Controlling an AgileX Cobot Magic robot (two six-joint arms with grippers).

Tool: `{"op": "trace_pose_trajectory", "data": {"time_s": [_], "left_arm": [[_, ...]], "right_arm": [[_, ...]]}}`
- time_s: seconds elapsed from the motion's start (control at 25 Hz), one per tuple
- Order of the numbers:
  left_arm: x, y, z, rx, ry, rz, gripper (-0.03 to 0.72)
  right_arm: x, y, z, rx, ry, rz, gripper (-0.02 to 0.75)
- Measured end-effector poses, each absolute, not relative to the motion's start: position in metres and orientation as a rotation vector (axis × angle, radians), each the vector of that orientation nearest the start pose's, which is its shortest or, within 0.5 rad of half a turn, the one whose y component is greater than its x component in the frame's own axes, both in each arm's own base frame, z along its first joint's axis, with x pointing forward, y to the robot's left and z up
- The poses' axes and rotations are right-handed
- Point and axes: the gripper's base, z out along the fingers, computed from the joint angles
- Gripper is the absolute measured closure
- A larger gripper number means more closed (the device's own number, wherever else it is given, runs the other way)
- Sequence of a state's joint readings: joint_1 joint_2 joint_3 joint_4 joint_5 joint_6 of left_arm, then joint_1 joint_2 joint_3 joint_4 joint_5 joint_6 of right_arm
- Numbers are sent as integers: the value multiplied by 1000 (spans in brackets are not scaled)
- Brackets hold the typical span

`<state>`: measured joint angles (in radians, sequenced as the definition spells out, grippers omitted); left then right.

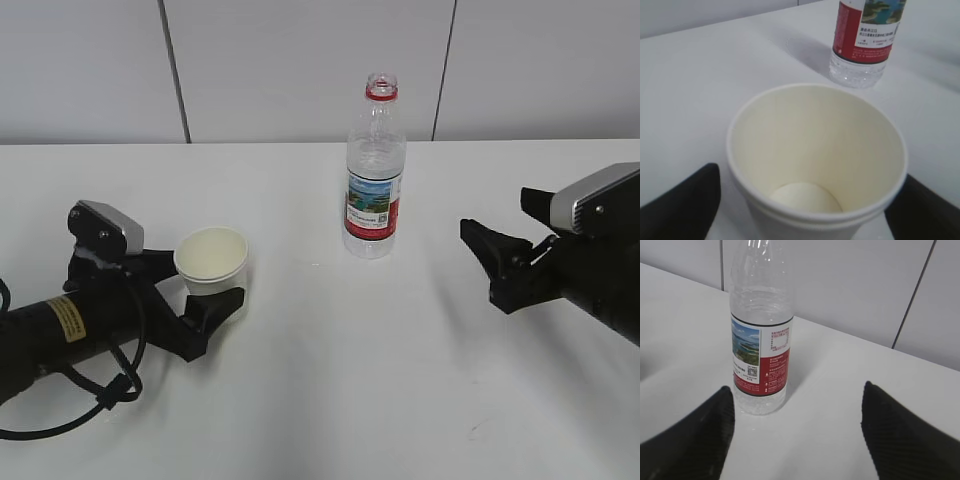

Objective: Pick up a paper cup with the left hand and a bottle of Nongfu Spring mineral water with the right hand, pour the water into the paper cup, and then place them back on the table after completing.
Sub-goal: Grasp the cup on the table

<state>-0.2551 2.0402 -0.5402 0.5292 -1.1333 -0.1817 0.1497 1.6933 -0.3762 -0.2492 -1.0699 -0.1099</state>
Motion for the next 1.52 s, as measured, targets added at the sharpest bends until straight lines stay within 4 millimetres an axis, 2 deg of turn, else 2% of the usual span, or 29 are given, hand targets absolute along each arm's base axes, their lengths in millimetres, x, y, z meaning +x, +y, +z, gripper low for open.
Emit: {"op": "trace_pose_trajectory", "data": {"time_s": [0.44, 0.68, 0.88, 1.32, 1.52], "left_arm": [[278, -115, 74, 604, 1846, -591, 106], [279, -115, 74, 601, 1847, -589, 187], [279, -115, 74, 600, 1847, -588, 235], [279, -115, 74, 598, 1847, -588, 240], [279, -115, 74, 598, 1846, -588, 242]], "right_arm": [[267, 67, 148, -526, 1673, 206, 152], [275, 70, 142, -532, 1649, 234, 152], [295, 77, 126, -579, 1653, 260, 153], [357, 88, 98, -591, 1612, 270, 151], [374, 93, 89, -564, 1607, 326, 150]]}}
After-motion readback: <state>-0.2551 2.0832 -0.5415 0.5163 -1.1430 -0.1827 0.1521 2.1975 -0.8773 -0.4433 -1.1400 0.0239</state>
